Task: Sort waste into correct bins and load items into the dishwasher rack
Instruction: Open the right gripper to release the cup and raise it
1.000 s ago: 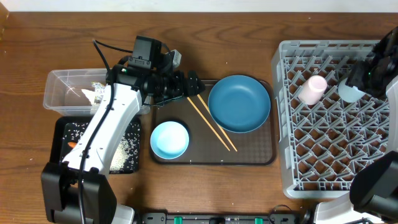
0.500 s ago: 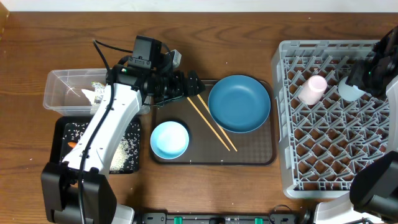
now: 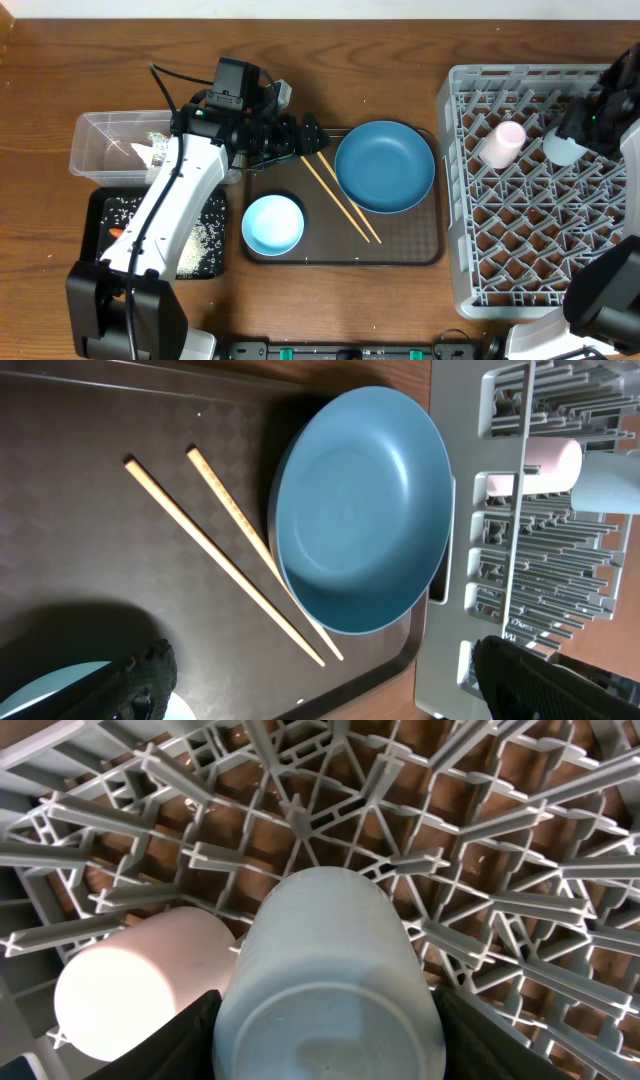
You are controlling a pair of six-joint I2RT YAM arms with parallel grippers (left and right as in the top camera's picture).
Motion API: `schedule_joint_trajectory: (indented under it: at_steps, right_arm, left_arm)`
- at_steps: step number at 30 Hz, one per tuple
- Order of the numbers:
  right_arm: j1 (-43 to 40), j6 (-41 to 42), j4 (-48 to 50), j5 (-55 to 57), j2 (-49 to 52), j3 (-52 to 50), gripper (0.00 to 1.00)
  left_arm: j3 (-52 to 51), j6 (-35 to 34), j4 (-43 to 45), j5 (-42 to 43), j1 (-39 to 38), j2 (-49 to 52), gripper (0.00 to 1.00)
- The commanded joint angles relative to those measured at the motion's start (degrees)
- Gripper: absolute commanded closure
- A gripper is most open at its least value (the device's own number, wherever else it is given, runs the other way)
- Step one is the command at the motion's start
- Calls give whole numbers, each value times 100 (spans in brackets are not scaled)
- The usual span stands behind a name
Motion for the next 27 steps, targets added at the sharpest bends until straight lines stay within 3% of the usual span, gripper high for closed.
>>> schedule_joint_trajectory:
  at_steps: [1, 27]
  right_arm:
    - [-144, 72, 11, 39, 83, 72, 89]
    - [-149, -20, 321, -321, 98, 74, 91]
  left_arm:
    - [63, 76, -20, -72, 9, -122, 2]
    - [63, 76, -20, -72, 9, -122, 2]
